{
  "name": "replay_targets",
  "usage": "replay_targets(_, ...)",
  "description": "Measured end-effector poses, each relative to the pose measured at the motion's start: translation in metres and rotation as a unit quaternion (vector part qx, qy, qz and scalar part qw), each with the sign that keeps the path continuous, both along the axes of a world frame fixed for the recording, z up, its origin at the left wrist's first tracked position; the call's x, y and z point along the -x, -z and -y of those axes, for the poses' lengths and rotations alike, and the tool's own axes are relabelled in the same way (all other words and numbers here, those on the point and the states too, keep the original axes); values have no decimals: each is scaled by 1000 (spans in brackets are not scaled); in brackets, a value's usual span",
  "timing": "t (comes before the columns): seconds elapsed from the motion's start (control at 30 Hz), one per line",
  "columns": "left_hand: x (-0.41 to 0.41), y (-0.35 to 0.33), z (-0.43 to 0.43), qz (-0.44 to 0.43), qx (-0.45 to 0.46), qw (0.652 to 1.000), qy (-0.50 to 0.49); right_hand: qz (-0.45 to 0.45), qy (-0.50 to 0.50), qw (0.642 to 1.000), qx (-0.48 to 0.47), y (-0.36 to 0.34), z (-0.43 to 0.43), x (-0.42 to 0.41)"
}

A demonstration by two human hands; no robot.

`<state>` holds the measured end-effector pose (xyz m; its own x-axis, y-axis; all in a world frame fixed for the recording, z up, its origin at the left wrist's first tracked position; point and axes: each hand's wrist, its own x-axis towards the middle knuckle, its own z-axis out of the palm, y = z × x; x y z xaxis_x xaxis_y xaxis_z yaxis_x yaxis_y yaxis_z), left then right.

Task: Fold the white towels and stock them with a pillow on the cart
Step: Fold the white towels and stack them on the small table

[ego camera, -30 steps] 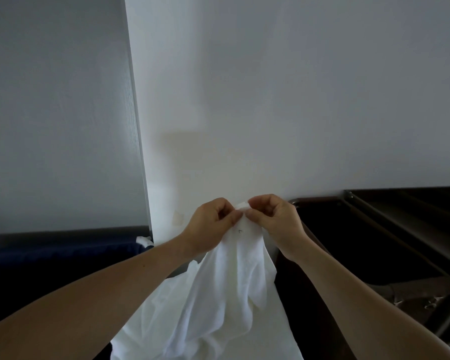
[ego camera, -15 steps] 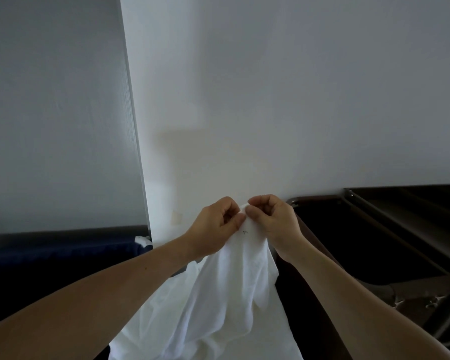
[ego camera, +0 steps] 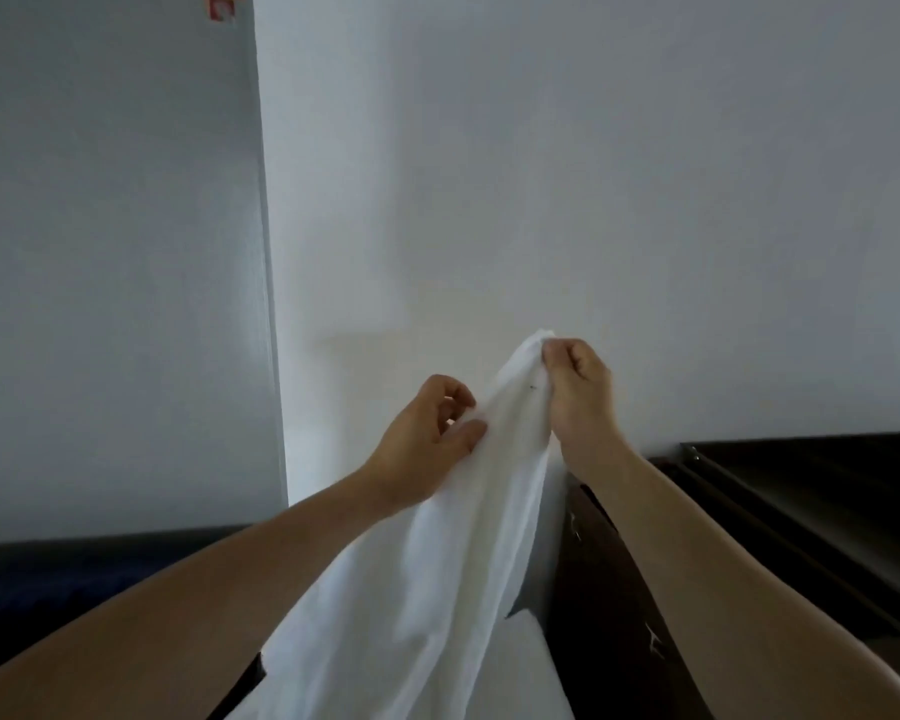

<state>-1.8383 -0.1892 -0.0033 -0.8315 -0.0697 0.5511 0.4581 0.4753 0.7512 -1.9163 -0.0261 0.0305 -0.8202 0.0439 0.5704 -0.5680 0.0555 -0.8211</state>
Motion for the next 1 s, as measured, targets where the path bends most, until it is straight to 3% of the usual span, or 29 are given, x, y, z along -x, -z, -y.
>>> replay_targets(0.23,-23,2,31,13,36,999,-37,-38,63,995,72,-68,-4,16)
replay_targets(0.47,-39,-17,61,94,-55,993,35,-60,119,986,103,-98,-16,29)
replay_targets(0.53,-42,-15,66,168,3,984,54,-48,122,990,41,-90,-13,31)
replay_targets(0.6,-40,-22,68,208,116,971,24,-31,121,992,-9,-81,-13,32)
replay_targets(0.67,-31,-44,71,111,168,975,-98,-25,134,990,32,-82,-20,32)
replay_targets(0.73,-24,-77,68,-89,85,965,-233,-57,161,982,83,-94,-29,31)
replay_targets(0.77,-24,-87,61,-181,29,950,-254,-84,178,976,98,-102,-33,28)
replay_targets(0.8,-24,-88,52,-209,19,942,-262,-106,190,970,111,-108,-36,26)
replay_targets(0.83,-22,-77,44,-177,76,947,-258,-113,196,967,114,-112,-39,26)
replay_targets(0.87,-20,-58,34,-91,181,955,-218,-105,195,971,96,-112,-40,26)
replay_targets(0.93,-23,-19,19,150,366,916,-69,-64,167,984,-8,-101,-42,27)
replay_targets(0.97,-26,-11,18,182,390,902,-42,-48,157,985,-49,-92,-45,29)
replay_targets(1.0,-28,-14,22,154,374,913,-55,-40,159,985,-54,-84,-50,31)
